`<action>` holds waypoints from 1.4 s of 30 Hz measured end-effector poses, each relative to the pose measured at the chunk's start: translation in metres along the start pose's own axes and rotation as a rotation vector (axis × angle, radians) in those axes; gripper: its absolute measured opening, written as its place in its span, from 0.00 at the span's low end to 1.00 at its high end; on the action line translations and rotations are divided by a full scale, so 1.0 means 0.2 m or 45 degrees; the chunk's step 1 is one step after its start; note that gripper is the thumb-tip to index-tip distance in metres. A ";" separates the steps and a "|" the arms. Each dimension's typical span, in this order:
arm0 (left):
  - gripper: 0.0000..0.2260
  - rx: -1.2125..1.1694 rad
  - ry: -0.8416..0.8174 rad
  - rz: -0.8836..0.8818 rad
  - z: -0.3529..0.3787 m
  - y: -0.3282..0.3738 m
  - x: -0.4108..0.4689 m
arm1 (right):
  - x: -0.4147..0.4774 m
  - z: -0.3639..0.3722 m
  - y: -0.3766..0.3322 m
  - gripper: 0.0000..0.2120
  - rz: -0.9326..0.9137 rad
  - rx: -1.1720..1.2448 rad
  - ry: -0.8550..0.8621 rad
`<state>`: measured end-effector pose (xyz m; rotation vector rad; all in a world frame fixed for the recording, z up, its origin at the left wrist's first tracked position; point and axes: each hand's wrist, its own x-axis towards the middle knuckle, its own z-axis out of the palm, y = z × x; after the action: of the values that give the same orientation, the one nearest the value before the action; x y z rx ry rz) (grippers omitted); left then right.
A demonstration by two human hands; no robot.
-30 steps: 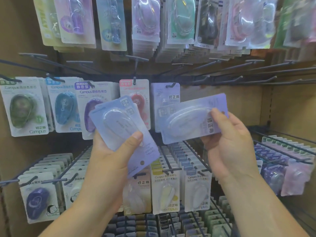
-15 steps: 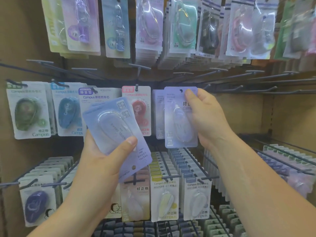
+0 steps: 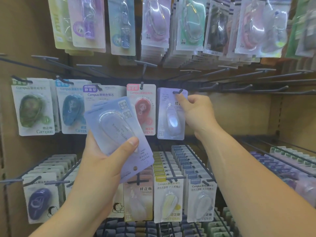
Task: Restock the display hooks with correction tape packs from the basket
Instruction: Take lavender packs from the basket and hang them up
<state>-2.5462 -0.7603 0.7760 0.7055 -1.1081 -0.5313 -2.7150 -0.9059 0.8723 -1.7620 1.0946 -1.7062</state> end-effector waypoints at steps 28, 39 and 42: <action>0.36 0.079 -0.247 0.029 0.09 -0.02 -0.01 | -0.53 -0.10 -0.14 0.10 -0.221 0.172 -0.544; 0.24 0.063 -0.176 0.011 0.07 -0.02 0.01 | -0.50 -0.09 -0.06 0.15 -0.066 0.593 -0.517; 0.25 0.130 -0.259 -0.004 0.04 -0.02 0.02 | -0.43 -0.16 -0.07 0.27 -0.160 0.439 -0.587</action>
<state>-2.5530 -0.7680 0.7784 0.7541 -1.3318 -0.5612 -2.7367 -0.8233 0.8357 -1.8883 0.4700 -1.3514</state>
